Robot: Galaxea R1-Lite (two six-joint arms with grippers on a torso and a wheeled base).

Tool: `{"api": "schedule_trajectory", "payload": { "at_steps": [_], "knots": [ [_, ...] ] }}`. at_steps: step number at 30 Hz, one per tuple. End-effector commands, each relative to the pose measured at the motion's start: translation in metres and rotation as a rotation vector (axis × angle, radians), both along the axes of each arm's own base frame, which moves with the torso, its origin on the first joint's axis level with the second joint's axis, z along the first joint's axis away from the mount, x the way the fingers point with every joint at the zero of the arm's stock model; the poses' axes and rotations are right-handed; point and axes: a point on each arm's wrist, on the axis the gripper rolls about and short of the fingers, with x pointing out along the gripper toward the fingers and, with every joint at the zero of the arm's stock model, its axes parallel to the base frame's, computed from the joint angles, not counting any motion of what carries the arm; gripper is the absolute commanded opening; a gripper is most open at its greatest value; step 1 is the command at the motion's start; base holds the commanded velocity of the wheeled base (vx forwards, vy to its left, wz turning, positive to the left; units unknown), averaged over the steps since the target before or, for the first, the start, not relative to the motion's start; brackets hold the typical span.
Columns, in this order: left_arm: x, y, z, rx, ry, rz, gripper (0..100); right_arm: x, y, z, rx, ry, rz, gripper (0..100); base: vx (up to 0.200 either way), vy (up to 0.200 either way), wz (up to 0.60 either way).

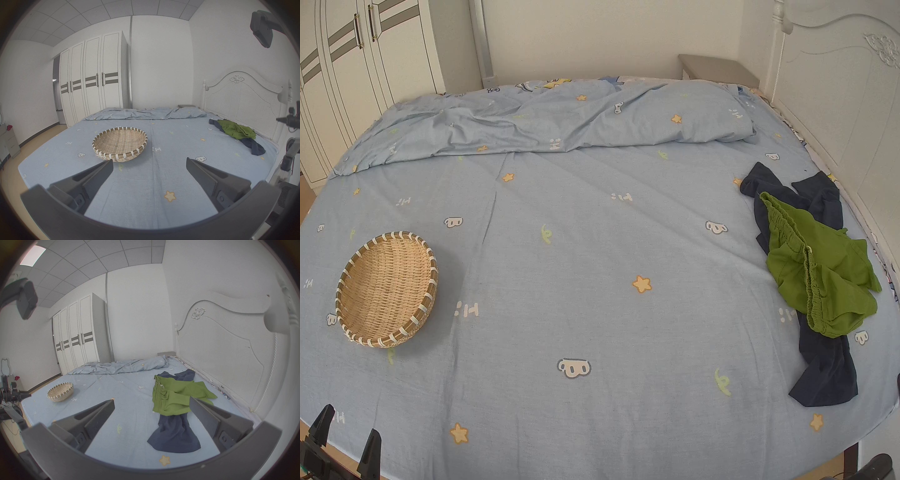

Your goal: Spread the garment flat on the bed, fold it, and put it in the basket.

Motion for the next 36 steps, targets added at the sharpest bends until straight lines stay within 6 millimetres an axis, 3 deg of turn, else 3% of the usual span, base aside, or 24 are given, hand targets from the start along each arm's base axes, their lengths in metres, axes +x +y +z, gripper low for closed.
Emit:
{"api": "schedule_trajectory", "payload": {
  "at_steps": [1, 6, 7, 8, 9, 10, 17, 18, 21, 22, 27, 36],
  "knots": [
    [0.0, 0.0, -0.005, 0.0, 0.0, 0.0, 100, 0.072, 0.005, 0.066, -0.059, 0.341, 0.04, 100, 0.0, 0.0, 0.0],
    [0.0, 0.0, -0.005, 0.0, 0.001, 0.0, 100, 0.143, 0.009, 0.101, -0.085, 0.426, 0.027, 100, 0.0, 0.0, 0.0],
    [0.0, 0.0, -0.005, 0.0, 0.001, 0.0, 100, 0.143, 0.009, 0.101, -0.085, 0.426, 0.027, 100, 0.0, 0.0, 0.0],
    [0.0, 0.0, -0.005, 0.0, 0.001, 0.0, 100, 0.176, 0.009, 0.111, -0.085, 0.474, 0.015, 100, 0.0, 0.0, 0.0],
    [0.0, 0.0, -0.005, 0.0, 0.001, 0.0, 100, 0.178, 0.009, 0.112, -0.085, 0.479, 0.012, 100, 0.0, 0.0, 0.0],
    [0.0, 0.0, -0.005, 0.0, 0.0, 0.0, 100, 0.211, 0.007, 0.113, -0.095, 0.544, -0.007, 100, 0.0, 0.0, 0.0],
    [0.0, 0.0, -0.005, 0.0, 0.0, 0.0, 100, 0.291, 0.01, 0.105, -0.13, 0.659, -0.061, 100, 0.0, 0.0, 0.0],
    [0.0, 0.0, -0.005, 0.0, 0.0, 0.0, 100, 0.309, 0.013, 0.096, -0.148, 0.693, -0.09, 100, 0.0, 0.0, 0.0],
    [0.0, 0.0, -0.005, 0.0, 0.001, 0.0, 100, 0.325, 0.015, 0.087, -0.179, 0.726, -0.124, 100, 0.0, 0.0, 0.0],
    [0.0, 0.0, -0.005, 0.0, 0.0, 0.0, 100, 0.35, 0.015, 0.073, -0.225, 0.762, -0.198, 100, 0.0, 0.0, 0.0],
    [0.0, 0.0, -0.005, 0.0, 0.0, 0.0, 100, 0.374, 0.017, 0.065, -0.236, 0.773, -0.215, 100, 0.0, 0.0, 0.0],
    [0.0, 0.0, -0.005, 0.0, 0.001, 0.0, 100, 0.396, 0.014, 0.053, -0.229, 0.789, -0.215, 100, 0.0, 0.0, 0.0]
  ]
}}
